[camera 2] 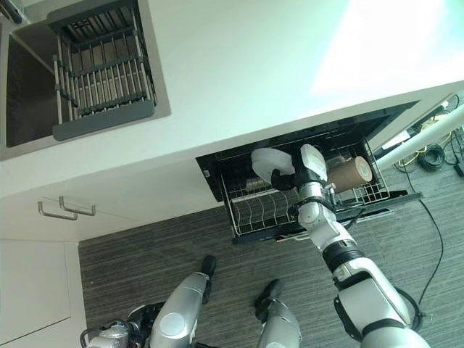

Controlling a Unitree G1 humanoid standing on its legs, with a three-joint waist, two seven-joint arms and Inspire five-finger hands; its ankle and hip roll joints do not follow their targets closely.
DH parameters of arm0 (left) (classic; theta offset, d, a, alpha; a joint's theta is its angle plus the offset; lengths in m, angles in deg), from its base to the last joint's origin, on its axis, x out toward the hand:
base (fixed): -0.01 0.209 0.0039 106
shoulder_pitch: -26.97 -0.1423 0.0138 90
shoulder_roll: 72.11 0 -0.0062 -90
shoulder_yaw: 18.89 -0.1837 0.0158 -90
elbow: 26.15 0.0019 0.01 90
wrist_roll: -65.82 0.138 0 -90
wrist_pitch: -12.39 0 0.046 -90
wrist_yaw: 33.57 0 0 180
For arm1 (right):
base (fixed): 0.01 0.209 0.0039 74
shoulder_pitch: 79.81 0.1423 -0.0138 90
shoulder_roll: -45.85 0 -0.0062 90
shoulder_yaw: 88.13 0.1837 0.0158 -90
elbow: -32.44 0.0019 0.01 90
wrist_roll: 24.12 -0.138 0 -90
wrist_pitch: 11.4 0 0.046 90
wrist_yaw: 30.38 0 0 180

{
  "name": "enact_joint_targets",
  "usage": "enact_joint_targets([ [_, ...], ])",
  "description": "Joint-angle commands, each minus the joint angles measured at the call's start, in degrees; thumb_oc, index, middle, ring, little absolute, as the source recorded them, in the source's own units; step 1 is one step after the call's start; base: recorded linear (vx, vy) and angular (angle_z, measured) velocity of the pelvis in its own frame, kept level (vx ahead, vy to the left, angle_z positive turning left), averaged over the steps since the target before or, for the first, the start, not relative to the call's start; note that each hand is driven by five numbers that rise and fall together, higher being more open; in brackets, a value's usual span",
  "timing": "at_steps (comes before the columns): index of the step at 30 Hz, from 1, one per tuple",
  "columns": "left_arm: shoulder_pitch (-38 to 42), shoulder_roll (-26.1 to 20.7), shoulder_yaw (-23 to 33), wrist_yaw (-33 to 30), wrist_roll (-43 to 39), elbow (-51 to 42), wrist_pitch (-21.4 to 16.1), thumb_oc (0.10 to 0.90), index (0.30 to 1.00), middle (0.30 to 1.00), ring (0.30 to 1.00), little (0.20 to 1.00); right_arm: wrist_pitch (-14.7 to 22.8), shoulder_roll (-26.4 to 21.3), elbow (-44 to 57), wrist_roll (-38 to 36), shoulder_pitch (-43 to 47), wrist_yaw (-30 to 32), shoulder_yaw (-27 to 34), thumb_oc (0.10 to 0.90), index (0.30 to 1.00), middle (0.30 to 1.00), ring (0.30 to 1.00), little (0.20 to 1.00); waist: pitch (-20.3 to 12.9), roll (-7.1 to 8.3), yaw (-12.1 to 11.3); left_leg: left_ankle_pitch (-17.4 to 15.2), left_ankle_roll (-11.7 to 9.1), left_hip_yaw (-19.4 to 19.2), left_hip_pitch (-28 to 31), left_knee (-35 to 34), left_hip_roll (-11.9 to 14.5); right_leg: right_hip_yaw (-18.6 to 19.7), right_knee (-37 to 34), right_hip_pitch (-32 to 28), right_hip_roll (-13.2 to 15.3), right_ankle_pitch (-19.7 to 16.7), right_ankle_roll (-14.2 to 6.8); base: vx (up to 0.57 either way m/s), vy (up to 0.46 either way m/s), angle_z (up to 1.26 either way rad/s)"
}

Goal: Place the dishes in the dishwasher.

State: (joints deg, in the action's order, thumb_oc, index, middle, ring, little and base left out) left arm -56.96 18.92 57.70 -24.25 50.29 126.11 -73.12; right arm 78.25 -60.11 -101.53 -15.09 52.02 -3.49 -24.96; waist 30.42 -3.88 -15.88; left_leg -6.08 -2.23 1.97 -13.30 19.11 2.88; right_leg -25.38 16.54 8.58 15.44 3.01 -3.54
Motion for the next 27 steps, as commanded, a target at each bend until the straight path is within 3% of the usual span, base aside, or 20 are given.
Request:
enact_joint_targets([
  [1, -2.4, -2.5, -3.9, -0.5, -3.8, -1.4, -0.6, 0.8, 0.9, 0.9, 0.9, 0.9, -1.6, -3.9, 2.1, 3.9, 10.6, 23.0, 5.0, 0.4, 0.3, 0.3, 0.3, 0.3, -1.3, -0.56, 0.0, -0.4, 0.6, 2.7, -0.3, -1.9, 1.8, 6.1, 0.7, -1.7, 1.7, 3.1, -3.7, -0.05, 0.088, -0.02],
  [6, -2.1, -1.6, -5.4, -0.2, -4.9, -1.2, -1.6, 0.8, 0.9, 0.9, 0.9, 0.9, -0.9, -3.9, -1.2, 6.2, 13.0, 30.5, 4.9, 0.4, 0.3, 0.3, 0.3, 0.3, -0.6, -1.97, -0.5, 0.2, 1.4, 3.0, -2.7, -1.9, 0.8, 6.4, 0.7, 0.7, 2.2, 2.3, -3.8, -0.06, 0.086, 0.01],
  [10, -1.3, -1.6, -6.8, -0.2, -6.3, -2.9, -2.3, 0.8, 0.9, 0.9, 0.9, 0.9, -2.3, -1.5, -2.5, 9.9, 15.3, 26.4, -0.5, 0.4, 0.3, 0.3, 0.3, 0.3, -0.6, -2.14, -1.3, 1.1, 1.9, 2.9, -7.6, -1.9, 0.3, 6.7, 1.0, 5.4, 2.6, 1.4, -4.0, -0.1, 0.044, -0.1],
  [12, -1.0, -1.1, -8.3, -1.4, -8.0, -4.6, -3.0, 0.8, 0.9, 0.9, 0.9, 0.9, -3.7, 3.1, -3.3, 8.1, 14.5, 24.4, -4.9, 0.4, 0.3, 0.3, 0.3, 0.3, -0.6, -1.93, -1.9, 0.4, 2.0, 2.8, -10.0, -1.9, 0.0, 7.4, 2.6, 8.2, 2.8, 2.5, -4.4, -0.06, -0.018, 0.01],
  [15, -0.4, -0.7, -9.4, -2.1, -9.7, -6.2, -3.9, 0.8, 0.9, 0.9, 0.9, 0.9, -3.9, 6.1, -4.7, 8.1, 14.8, 22.9, -7.3, 0.4, 0.3, 0.3, 0.3, 0.3, -0.6, -2.16, -2.2, 1.3, 2.1, 2.8, -13.2, -1.9, -0.4, 7.5, 3.3, 11.4, 3.0, 1.8, -4.3, -0.06, 0.009, -0.01],
  [22, -0.3, -1.1, -11.0, -2.8, -12.7, -9.6, -4.3, 0.8, 0.9, 0.9, 0.9, 0.9, -5.9, 8.0, -7.4, 6.9, 16.4, 21.3, -9.2, 0.4, 0.3, 0.3, 0.3, 0.3, -0.6, -2.74, -2.8, 3.0, 2.1, 2.8, -18.5, -1.9, -0.7, 7.6, 4.9, 16.6, 2.9, 1.3, -4.0, -0.05, 0.019, -0.02],
  [25, -0.6, -1.4, -11.3, -3.0, -13.5, -11.1, -4.1, 0.8, 0.9, 0.9, 0.9, 0.9, -8.2, 8.1, -8.2, 7.0, 17.1, 17.4, -9.4, 0.4, 0.3, 0.3, 0.3, 0.3, -0.6, -2.97, -2.8, 3.6, 1.8, 2.8, -20.4, -1.9, -0.8, 7.7, 5.2, 18.3, 2.7, 1.4, -4.1, -0.04, 0.029, -0.03],
  [26, -0.6, -1.8, -11.5, -3.2, -13.9, -12.1, -3.3, 0.8, 0.9, 0.9, 0.9, 0.9, -9.4, 7.8, -8.9, 7.8, 17.3, 15.3, -10.0, 0.645, 0.667, 0.667, 0.667, 0.667, -0.6, -3.05, -3.0, 3.9, 1.8, 3.0, -21.0, -1.9, -0.9, 8.0, 5.4, 18.8, 2.6, 1.4, -4.0, -0.06, -0.009, -0.04],
  [27, -0.9, -2.3, -11.2, -3.6, -13.7, -12.5, -3.2, 0.8, 0.9, 0.9, 0.9, 0.9, -8.6, 7.6, -10.8, -1.3, 17.5, 1.2, -12.1, 0.8, 0.9, 0.9, 0.9, 0.9, -0.6, -2.7, -3.3, 4.3, 1.7, 3.2, -22.4, -1.9, -0.6, 7.9, 5.5, 19.7, 2.4, 1.5, -3.7, -0.05, -0.059, 0.01],
])
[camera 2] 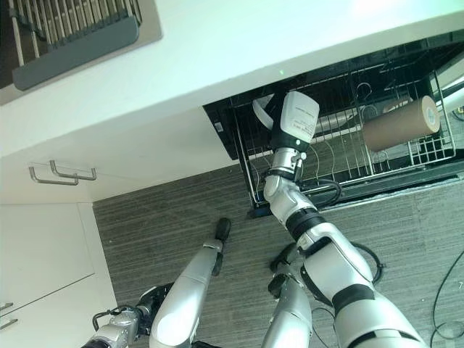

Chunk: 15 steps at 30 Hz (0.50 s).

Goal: Place the dishes in the dishwasher.

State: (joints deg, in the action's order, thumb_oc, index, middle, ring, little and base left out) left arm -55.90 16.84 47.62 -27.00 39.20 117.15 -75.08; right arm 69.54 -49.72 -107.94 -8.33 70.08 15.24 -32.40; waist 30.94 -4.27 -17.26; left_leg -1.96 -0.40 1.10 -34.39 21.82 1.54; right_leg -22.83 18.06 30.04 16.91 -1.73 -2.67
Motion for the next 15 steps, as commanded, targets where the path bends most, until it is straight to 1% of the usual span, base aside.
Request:
enact_joint_targets([
  [1, -2.1, -1.4, -0.8, -1.3, -3.0, -4.6, -0.4, 0.8, 0.9, 0.9, 0.9, 0.9, -2.3, -2.1, -4.3, -16.3, -1.5, -25.8, -4.0, 0.8, 0.9, 0.9, 0.9, 0.9, -1.1, -1.57, -1.9, 0.5, -0.4, 4.3, -1.9, -4.6, 1.0, 5.1, 4.0, -1.5, 0.7, 6.2, -4.6, -0.05, -0.089, 0.06],
  [2, -2.1, -2.1, -0.3, -1.3, -3.1, -5.5, 0.5, 0.8, 0.9, 0.9, 0.9, 0.9, -2.1, -1.5, -4.6, -15.7, -1.7, -30.4, -3.3, 0.8, 0.9, 0.9, 0.9, 0.9, -1.1, -1.22, -1.9, 0.7, -0.5, 4.3, -2.2, -4.6, 1.1, 5.0, 4.0, -1.3, 0.6, 6.1, -4.6, -0.01, -0.077, 0.11],
  [3, -2.0, -2.6, 0.0, -1.3, -3.2, -5.9, 1.0, 0.8, 0.9, 0.9, 0.9, 0.9, -2.5, -1.3, -5.0, -14.9, -1.5, -32.1, -3.3, 0.8, 0.9, 0.9, 0.9, 0.9, -1.1, -0.98, -2.0, 0.8, -0.5, 4.3, -2.5, -4.6, 1.2, 4.9, 4.2, -1.1, 0.6, 6.1, -4.6, -0.01, -0.068, 0.04],
  [4, -1.7, -3.7, 0.5, -0.9, -3.5, -6.1, 1.4, 0.8, 0.9, 0.9, 0.9, 0.9, -4.4, -1.1, -7.1, -17.0, -0.2, -36.5, -3.6, 0.8, 0.9, 0.9, 0.9, 0.9, -1.1, -0.53, -2.4, 1.0, -0.6, 4.3, -2.9, -4.6, 1.4, 4.7, 4.4, -0.9, 0.6, 6.1, -4.5, -0.01, -0.059, -0.07],
  [5, -1.7, -4.1, 0.7, -0.5, -3.4, -6.3, 1.4, 0.8, 0.9, 0.9, 0.9, 0.9, -6.6, -0.9, -8.5, -16.3, 0.2, -39.6, -3.5, 0.8, 0.9, 0.9, 0.9, 0.9, -1.1, -0.33, -2.6, 1.1, -0.6, 4.3, -3.0, -4.6, 1.5, 4.7, 4.4, -0.9, 0.5, 6.1, -4.5, -0.02, -0.072, -0.19],
  [6, -1.7, -4.7, 0.9, -0.3, -3.4, -6.6, 1.4, 0.8, 0.9, 0.9, 0.9, 0.9, -10.1, -1.1, -10.5, -15.6, 0.6, -44.5, -3.9, 0.8, 0.9, 0.9, 0.9, 0.9, -1.1, -0.02, -2.9, 1.3, -0.6, 4.3, -3.3, -4.6, 1.6, 4.5, 4.2, -1.1, 0.3, 6.2, -4.5, -0.02, -0.083, -0.08],
  [7, -1.8, -5.4, 0.9, -0.3, -3.4, -7.1, 1.4, 0.8, 0.9, 0.9, 0.9, 0.9, -12.4, -1.6, -12.9, -14.1, 1.0, -49.9, -4.1, 0.8, 0.9, 0.9, 0.9, 0.9, -1.1, 0.33, -3.2, 1.5, -0.7, 4.5, -3.4, -4.6, 1.6, 4.2, 4.0, -1.5, 0.1, 6.1, -4.6, -0.01, -0.114, -0.15],
  [8, -1.7, -6.2, 0.9, -0.1, -3.3, -7.6, 1.7, 0.8, 0.9, 0.9, 0.9, 0.9, -13.8, -2.1, -15.0, -12.1, 1.5, -54.6, -4.7, 0.8, 0.9, 0.9, 0.9, 0.9, -1.1, 0.64, -3.5, 1.7, -0.6, 4.7, -3.5, -4.6, 1.5, 4.0, 3.7, -1.8, 0.0, 6.1, -4.7, 0.01, -0.14, 0.1],
  [9, -1.5, -6.8, 1.0, 0.0, -3.2, -7.8, 1.8, 0.8, 0.9, 0.9, 0.9, 0.9, -15.0, -2.6, -16.5, -10.0, 2.6, -57.6, -5.5, 0.8, 0.9, 0.9, 0.9, 0.9, -1.1, 0.99, -3.8, 1.8, -0.6, 4.9, -3.4, -4.6, 1.5, 3.7, 3.1, -2.5, -0.3, 6.1, -4.8, 0.02, -0.105, 0.12],
  [11, -1.7, -7.2, 0.9, 0.0, -3.2, -8.4, 1.9, 0.8, 0.9, 0.9, 0.9, 0.9, -15.2, -3.2, -16.8, -9.0, 3.1, -58.3, -6.1, 0.8, 0.9, 0.9, 0.9, 0.9, -1.1, 1.11, -4.0, 1.9, -0.6, 5.0, -3.5, -4.6, 1.4, 3.6, 3.0, -2.8, -0.4, 6.1, -4.8, 0.01, -0.062, 0.07],
  [14, -2.2, -7.9, 0.9, -0.4, -3.1, -9.4, 2.3, 0.8, 0.9, 0.9, 0.9, 0.9, -15.6, -4.0, -16.7, -5.4, 3.8, -60.2, -7.1, 0.8, 0.9, 0.9, 0.9, 0.9, -1.1, 1.47, -4.3, 2.0, -0.7, 5.2, -3.4, -4.6, 1.4, 3.4, 2.6, -3.4, -0.6, 6.1, -4.9, 0.0, -0.053, 0.02],
  [15, -2.3, -8.2, 0.9, -0.5, -3.2, -9.7, 2.5, 0.8, 0.9, 0.9, 0.9, 0.9, -15.4, -4.5, -16.7, -5.5, 4.0, -60.1, -7.5, 0.8, 0.9, 0.9, 0.9, 0.9, -1.1, 1.64, -4.3, 2.0, -0.7, 5.3, -3.3, -4.6, 1.4, 3.3, 2.5, -3.6, -0.7, 6.1, -4.9, 0.0, -0.052, 0.22],
])
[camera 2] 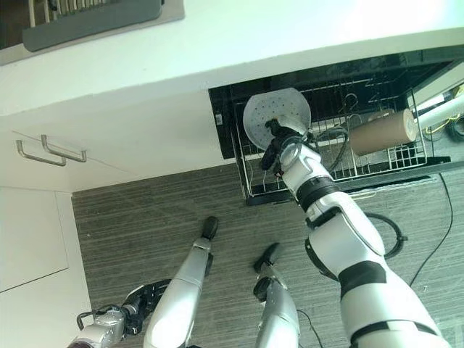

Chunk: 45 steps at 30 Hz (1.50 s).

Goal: Place the dishes in the dishwasher.

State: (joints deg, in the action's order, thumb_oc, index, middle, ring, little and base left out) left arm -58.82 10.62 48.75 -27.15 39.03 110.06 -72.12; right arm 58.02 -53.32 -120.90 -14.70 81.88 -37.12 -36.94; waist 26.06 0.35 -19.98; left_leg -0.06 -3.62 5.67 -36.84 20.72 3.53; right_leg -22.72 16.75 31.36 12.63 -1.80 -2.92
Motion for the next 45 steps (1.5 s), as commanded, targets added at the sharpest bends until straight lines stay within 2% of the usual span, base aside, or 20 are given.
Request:
enact_joint_targets([
  [1, 0.6, -2.1, -0.2, -0.5, -3.0, -2.6, -0.4, 0.8, 0.9, 0.9, 0.9, 0.9, -3.9, -1.1, -3.7, 0.9, -7.6, -7.6, -3.3, 0.8, 0.9, 0.9, 0.9, 0.9, 3.7, -2.88, -1.6, 0.1, 2.5, 0.8, -0.8, -3.5, -0.6, 3.2, 3.8, -5.1, 3.6, 6.1, -4.7, 0.01, -0.052, 0.1],
  [3, 0.3, -2.3, 0.2, -0.6, -2.8, -2.1, -0.4, 0.8, 0.9, 0.9, 0.9, 0.9, -3.6, -1.6, -3.1, -0.4, -7.4, -6.5, -3.5, 0.8, 0.9, 0.9, 0.9, 0.9, 3.7, -2.47, -1.6, 0.0, 2.6, 0.8, -0.2, -3.5, -0.5, 3.2, 3.3, -6.0, 3.3, 6.2, -4.8, 0.0, -0.018, -0.02],
  [5, -0.1, -2.0, 1.0, -0.6, -2.5, -1.3, -0.4, 0.8, 0.9, 0.9, 0.9, 0.9, -2.5, -2.0, -1.8, -5.4, -7.3, -3.6, -2.5, 0.8, 0.9, 0.9, 0.9, 0.9, 3.7, -2.14, -1.4, -0.2, 2.5, 0.4, 0.6, -3.5, -0.2, 3.2, 2.6, -7.1, 3.3, 6.1, -4.9, 0.0, 0.0, 0.0],
  [10, -0.5, -1.2, 2.8, -1.2, -2.6, 1.0, 0.0, 0.8, 0.9, 0.9, 0.9, 0.9, 4.3, -1.7, 6.9, -18.2, -7.8, 13.8, 1.8, 0.8, 0.9, 0.9, 0.9, 0.9, 3.7, -1.55, -0.2, -1.2, 2.5, -0.6, 3.5, -3.5, 0.5, 4.2, 2.0, -9.2, 3.4, 6.1, -4.6, 0.01, 0.016, -0.07],
  [15, -1.6, 2.1, 5.4, -4.0, -2.8, 3.5, -0.1, 0.8, 0.9, 0.9, 0.9, 0.9, 12.8, -2.9, 26.3, -24.6, -14.3, 28.7, 10.9, 0.8, 0.9, 0.9, 0.9, 0.9, 3.7, -0.83, 2.8, -3.2, 2.6, -2.7, 8.7, -3.5, 1.5, 5.8, 0.5, -12.9, 3.0, 6.3, -4.6, 0.02, 0.078, -0.19],
  [17, -1.1, 3.8, 7.0, -4.9, -3.0, 5.1, -0.4, 0.8, 0.9, 0.9, 0.9, 0.9, 15.4, -3.6, 35.3, -22.6, -18.8, 30.3, 14.2, 0.8, 0.9, 0.9, 0.9, 0.9, 3.7, -0.74, 4.8, -2.9, 3.0, -4.2, 10.5, -3.5, 1.8, 6.3, 0.4, -13.4, 3.3, 5.7, -4.1, -0.04, 0.149, -0.27],
  [19, -1.2, 5.5, 8.7, -5.3, -2.9, 6.6, -0.7, 0.8, 0.9, 0.9, 0.9, 0.9, 17.9, -3.9, 44.9, -21.2, -25.2, 31.8, 16.5, 0.8, 0.9, 0.9, 0.9, 0.9, 3.7, -0.72, 6.7, -3.9, 3.1, -5.6, 14.2, -3.5, 1.8, 7.1, 0.4, -15.6, 3.9, 6.2, -4.2, 0.02, 0.107, -0.26],
  [24, -2.2, 7.8, 12.4, -6.9, -0.5, 9.2, -2.8, 0.8, 0.9, 0.9, 0.9, 0.9, 26.6, -3.5, 57.0, -21.0, -37.7, 32.2, 20.0, 0.8, 0.9, 0.9, 0.9, 0.9, 3.7, -0.33, 10.5, -6.1, 3.0, -8.5, 22.7, -3.5, 2.4, 8.4, 0.4, -21.4, 4.6, 7.8, -4.4, 0.09, 0.026, -0.23],
  [26, -2.8, 7.8, 13.2, -9.5, 5.4, 10.2, -2.9, 0.8, 0.9, 0.9, 0.9, 0.9, 29.6, -4.0, 61.2, -21.1, -43.1, 30.7, 22.0, 0.8, 0.9, 0.9, 0.9, 0.9, 2.3, -0.31, 12.1, -7.4, 2.8, -10.2, 26.3, -3.5, 3.0, 8.9, 0.4, -23.7, 4.7, 8.6, -4.7, 0.13, -0.005, -0.17],
  [27, -3.4, 7.6, 12.9, -12.5, 12.3, 10.8, -3.1, 0.8, 0.9, 0.9, 0.9, 0.9, 31.9, -4.4, 62.5, -21.6, -45.8, 29.4, 22.9, 0.8, 0.9, 0.9, 0.9, 0.9, 1.1, -0.42, 12.8, -8.1, 2.7, -10.8, 27.5, -3.5, 3.3, 9.2, 0.4, -24.5, 4.7, 9.1, -4.8, 0.12, 0.003, -0.21],
  [28, -3.5, 7.3, 12.6, -13.5, 13.7, 11.2, -3.1, 0.8, 0.9, 0.9, 0.9, 0.9, 32.3, -4.7, 63.0, -21.6, -46.6, 29.1, 23.0, 0.8, 0.9, 0.9, 0.9, 0.9, 0.7, -0.47, 13.1, -8.2, 2.6, -11.1, 27.9, -3.5, 3.4, 9.3, 0.4, -24.8, 4.6, 9.2, -4.8, 0.11, 0.002, -0.21],
  [30, -3.7, 5.4, 10.7, -19.2, 24.3, 13.1, -2.8, 0.8, 0.9, 0.9, 0.9, 0.9, 36.5, -5.8, 65.4, -23.0, -48.9, 27.6, 23.4, 0.8, 0.9, 0.9, 0.9, 0.9, -1.3, -0.75, 14.6, -8.8, 2.4, -12.0, 29.7, -3.5, 4.0, 10.4, 0.4, -25.8, 4.2, 9.8, -4.7, 0.11, 0.016, -0.24],
  [32, -3.6, 3.9, 9.7, -22.4, 25.6, 14.4, -1.8, 0.8, 0.9, 0.9, 0.9, 0.9, 40.8, -6.6, 68.1, -25.5, -50.4, 26.1, 24.0, 0.8, 0.9, 0.9, 0.9, 0.9, -3.1, -1.04, 16.2, -9.4, 2.3, -12.4, 31.3, -3.5, 4.3, 11.5, 0.4, -26.7, 3.6, 10.3, -4.8, 0.11, 0.009, -0.21],
  [33, -3.5, 3.8, 9.7, -22.8, 25.7, 14.6, -1.8, 0.8, 0.9, 0.9, 0.9, 0.9, 41.1, -6.7, 68.4, -25.9, -50.7, 26.0, 24.1, 0.8, 0.9, 0.9, 0.9, 0.9, -3.4, -1.06, 16.4, -9.2, 2.3, -12.4, 31.2, -3.5, 4.3, 11.7, 0.4, -26.5, 3.6, 10.2, -4.8, 0.08, 0.003, -0.19],
  [35, -3.6, 2.8, 10.7, -25.0, 26.1, 15.2, -1.8, 0.8, 0.9, 0.9, 0.9, 0.9, 44.6, -7.2, 70.4, -26.8, -52.9, 25.4, 25.8, 0.8, 0.9, 0.9, 0.9, 0.9, -4.9, -1.33, 17.6, -9.8, 2.3, -12.7, 32.3, -3.5, 4.3, 12.4, 0.4, -27.2, 3.3, 10.6, -4.9, 0.09, -0.007, -0.29],
  [37, -3.9, 2.0, 11.8, -27.0, 26.7, 15.3, -1.9, 0.8, 0.9, 0.9, 0.9, 0.9, 46.9, -7.6, 71.7, -26.8, -55.2, 25.9, 28.1, 0.8, 0.9, 0.9, 0.9, 0.9, -6.4, -1.6, 18.5, -10.1, 2.3, -13.0, 33.2, -3.5, 4.6, 12.9, 0.4, -27.8, 3.1, 10.9, -5.0, 0.14, -0.021, -0.09],
  [40, -5.0, 0.1, 13.4, -30.9, 35.1, 13.2, -1.7, 0.8, 0.9, 0.9, 0.9, 0.9, 49.1, -9.0, 72.4, -23.5, -59.3, 30.9, 34.3, 0.8, 0.9, 0.9, 0.9, 0.9, -7.8, -2.1, 19.6, -10.5, 2.2, -13.6, 34.2, -3.5, 5.0, 13.1, 0.4, -28.8, 2.9, 11.3, -5.1, 0.1, 0.004, 0.05],
  [41, -5.3, -1.4, 13.6, -31.8, 37.7, 10.4, -0.7, 0.8, 0.9, 0.9, 0.9, 0.9, 48.4, -10.4, 71.3, -22.0, -61.4, 36.6, 38.9, 0.8, 0.9, 0.9, 0.9, 0.9, -7.8, -2.27, 20.1, -10.7, 2.4, -13.6, 34.5, -3.5, 5.0, 13.1, 0.4, -29.3, 2.9, 11.4, -5.2, 0.06, 0.025, 0.1],
  [44, -5.6, -2.1, 14.0, -31.4, 37.0, 9.0, -0.8, 0.8, 0.9, 0.9, 0.9, 0.9, 48.3, -10.9, 68.7, -22.9, -63.0, 39.5, 42.6, 0.8, 0.9, 0.9, 0.9, 0.9, -7.5, -2.19, 20.6, -10.7, 2.4, -13.6, 34.7, -3.5, 5.2, 13.0, 0.4, -29.7, 2.9, 11.5, -5.2, 0.03, 0.008, 0.07],
  [45, -5.4, -1.9, 14.6, -29.9, 35.0, 7.4, -1.1, 0.8, 0.9, 0.9, 0.9, 0.9, 48.0, -10.0, 63.0, -21.9, -65.9, 43.4, 48.0, 0.8, 0.9, 0.9, 0.9, 0.9, -6.4, -1.96, 21.2, -10.8, 2.7, -13.5, 35.0, -3.5, 5.2, 12.5, 0.4, -30.3, 3.0, 11.5, -5.1, 0.02, 0.007, 0.04],
])
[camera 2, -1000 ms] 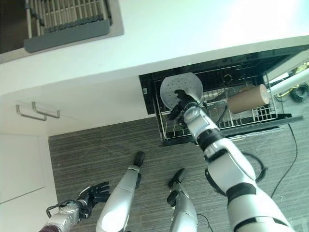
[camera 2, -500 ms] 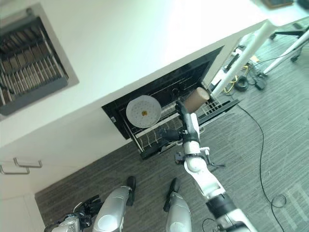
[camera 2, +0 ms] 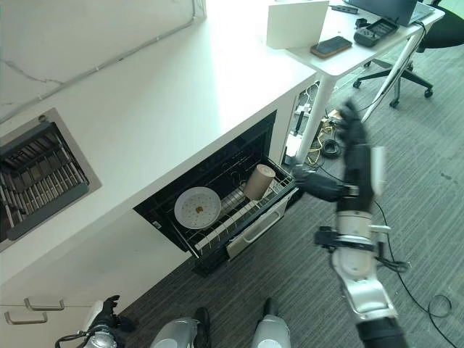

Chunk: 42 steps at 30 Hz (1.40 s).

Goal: Place the dishes in the dishwasher.

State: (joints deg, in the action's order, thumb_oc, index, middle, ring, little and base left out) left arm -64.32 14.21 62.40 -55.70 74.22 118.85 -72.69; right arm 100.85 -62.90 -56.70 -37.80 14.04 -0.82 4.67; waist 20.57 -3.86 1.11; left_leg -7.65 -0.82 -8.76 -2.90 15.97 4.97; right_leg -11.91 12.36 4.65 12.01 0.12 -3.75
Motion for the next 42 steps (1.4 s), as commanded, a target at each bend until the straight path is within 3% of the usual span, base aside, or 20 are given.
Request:
enact_joint_targets([
  [1, 0.1, -5.3, 1.0, -1.1, -0.9, -1.7, -0.8, 0.8, 0.9, 0.9, 0.9, 0.9, 4.8, -0.1, -2.6, 1.0, 1.4, 7.4, 7.2, 0.8, 0.9, 0.9, 0.9, 0.9, -0.6, 2.31, 0.2, -3.2, 0.0, 1.0, 1.2, 1.2, 3.8, 1.5, 4.8, -3.7, 3.7, 9.5, -4.2, 0.02, 0.012, 0.09],
  [5, 0.2, -4.1, 1.2, 1.8, -8.2, -4.5, -4.6, 0.8, 0.9, 0.9, 0.9, 0.9, 5.1, 0.5, -10.9, 4.0, -0.4, 9.5, 10.4, 0.8, 0.9, 0.9, 0.9, 0.9, 2.2, 3.1, -0.1, -3.2, 0.6, 1.5, 0.6, 1.4, 3.4, 1.1, 6.5, -2.7, 4.1, 9.9, -3.6, -0.07, -0.014, 0.05],
  [6, 0.3, -2.9, 1.5, 5.1, -17.1, -6.2, -7.3, 0.8, 0.9, 0.9, 0.9, 0.9, 5.2, 0.8, -14.8, 5.2, -0.4, 10.7, 10.5, 0.8, 0.9, 0.9, 0.9, 0.9, 4.2, 3.46, -0.6, -4.5, 1.2, 2.4, -1.3, 4.3, 3.3, 1.4, 9.2, -1.0, 4.3, 10.8, -3.1, -0.18, -0.04, -0.02],
  [8, 0.6, -1.2, 2.5, 10.2, -26.3, -6.7, -11.3, 0.8, 0.9, 0.9, 0.9, 0.9, 6.2, 1.6, -19.2, 5.6, 0.3, 11.5, 9.9, 0.8, 0.9, 0.9, 0.9, 0.9, 6.0, 3.69, -1.2, -5.4, 1.8, 3.5, -3.7, 6.9, 3.0, 1.8, 11.6, 1.1, 4.3, 11.1, -2.5, -0.14, -0.025, 0.06],
  [9, 0.7, -1.1, 2.6, 10.6, -26.8, -6.7, -11.5, 0.8, 0.9, 0.9, 0.9, 0.9, 6.3, 1.6, -19.5, 5.7, 0.4, 11.6, 9.9, 0.8, 0.9, 0.9, 0.9, 0.9, 5.9, 3.71, -1.3, -5.1, 1.8, 3.5, -4.1, 6.9, 3.0, 1.8, 11.5, 1.4, 4.3, 10.8, -2.4, -0.11, -0.03, 0.24],
  [10, 0.7, 0.6, 3.2, 15.9, -34.1, -9.5, -12.9, 0.8, 0.9, 0.9, 0.9, 0.9, 9.1, 2.9, -25.6, 4.3, 1.1, 10.1, 9.5, 0.8, 0.9, 0.9, 0.9, 0.9, 8.0, 3.87, -2.5, -6.1, 2.4, 4.9, -6.7, 9.7, 2.4, 1.7, 14.1, 3.4, 4.3, 11.2, -1.9, -0.1, -0.048, 0.22],
  [12, 1.3, 0.9, 2.1, 18.5, -36.0, -10.8, -13.1, 0.8, 0.9, 0.9, 0.9, 0.9, 9.7, 2.7, -31.8, 6.3, 3.9, 9.9, 6.9, 0.8, 0.9, 0.9, 0.9, 0.9, 9.2, 4.14, -4.2, -6.1, 2.8, 6.0, -10.8, 12.0, 2.0, 1.1, 16.0, 6.7, 4.2, 10.8, -1.8, -0.13, -0.129, 0.26],
  [17, 3.0, 0.4, -1.7, 19.2, -37.5, -12.6, -13.1, 0.8, 0.9, 0.9, 0.9, 0.9, 6.5, 0.0, -37.6, 4.1, 11.0, 6.8, 1.0, 0.8, 0.9, 0.9, 0.9, 0.9, 9.2, 3.99, -6.6, -5.2, 3.3, 6.8, -18.3, 14.0, 0.8, 0.0, 19.5, 14.0, 5.2, 10.3, -1.7, -0.07, -0.056, 0.25],
  [21, 2.6, 0.7, -4.5, 19.9, -39.4, -14.0, -12.3, 0.8, 0.9, 0.9, 0.9, 0.9, 3.2, -3.4, -39.9, 5.0, 18.8, -2.0, -5.4, 0.8, 0.9, 0.9, 0.9, 0.9, 9.2, 1.25, -9.8, -6.6, 3.7, 7.8, -26.4, 19.0, -1.2, 0.4, 27.8, 22.8, 7.7, 12.6, -2.0, 0.01, 0.088, 0.46],
  [26, 3.4, -0.3, -6.3, 19.6, -37.8, -14.8, -10.2, 0.8, 0.9, 0.9, 0.9, 0.9, -3.1, -5.6, -33.9, 5.4, 31.9, -7.2, -12.6, 0.8, 0.9, 0.9, 0.9, 0.9, 9.2, 0.12, -12.5, -5.3, 3.7, 8.2, -32.1, 20.4, -1.8, -0.2, 31.9, 28.3, 8.3, 13.4, -1.5, -0.04, 0.057, 0.14],
  [31, 2.7, -0.4, -4.9, 21.1, -37.2, -12.0, -10.5, 0.8, 0.9, 0.9, 0.9, 0.9, -8.2, -5.1, -30.2, 5.0, 40.6, -8.2, -16.2, 0.8, 0.9, 0.9, 0.9, 0.9, 9.2, -0.48, -14.8, -4.3, 3.4, 8.9, -34.9, 20.7, -2.4, -1.1, 33.6, 30.1, 8.4, 14.3, -1.2, -0.01, 0.081, 0.11],
  [32, 2.4, -0.4, -4.9, 21.6, -37.4, -10.9, -11.8, 0.8, 0.9, 0.9, 0.9, 0.9, -8.8, -4.9, -32.2, 4.5, 44.7, -7.8, -18.1, 0.8, 0.9, 0.9, 0.9, 0.9, 9.2, -0.74, -16.2, -3.9, 3.3, 9.6, -36.3, 20.8, -2.8, -1.7, 34.2, 30.7, 8.3, 14.6, -1.0, 0.0, 0.054, 0.05],
  [37, 0.7, -2.2, -5.6, 23.6, -40.2, -12.8, -16.6, 0.8, 0.9, 0.9, 0.9, 0.9, -7.5, -4.9, -38.7, 1.8, 56.3, -8.2, -22.4, 0.8, 0.9, 0.9, 0.9, 0.9, 9.2, -1.06, -20.9, -2.2, 2.9, 12.3, -40.1, 20.7, -4.0, -4.8, 34.3, 30.9, 7.5, 14.9, -0.6, -0.01, 0.012, 0.14],
  [42, 0.0, -3.3, -6.1, 26.8, -43.5, -14.3, -13.8, 0.8, 0.9, 0.9, 0.9, 0.9, -7.9, -4.1, -38.4, 1.6, 63.1, -7.5, -24.9, 0.8, 0.9, 0.9, 0.9, 0.9, 9.2, -0.99, -23.2, -1.4, 2.7, 13.1, -41.3, 20.5, -4.5, -7.0, 33.8, 29.9, 7.4, 14.8, -0.5, -0.01, -0.007, 0.06],
])
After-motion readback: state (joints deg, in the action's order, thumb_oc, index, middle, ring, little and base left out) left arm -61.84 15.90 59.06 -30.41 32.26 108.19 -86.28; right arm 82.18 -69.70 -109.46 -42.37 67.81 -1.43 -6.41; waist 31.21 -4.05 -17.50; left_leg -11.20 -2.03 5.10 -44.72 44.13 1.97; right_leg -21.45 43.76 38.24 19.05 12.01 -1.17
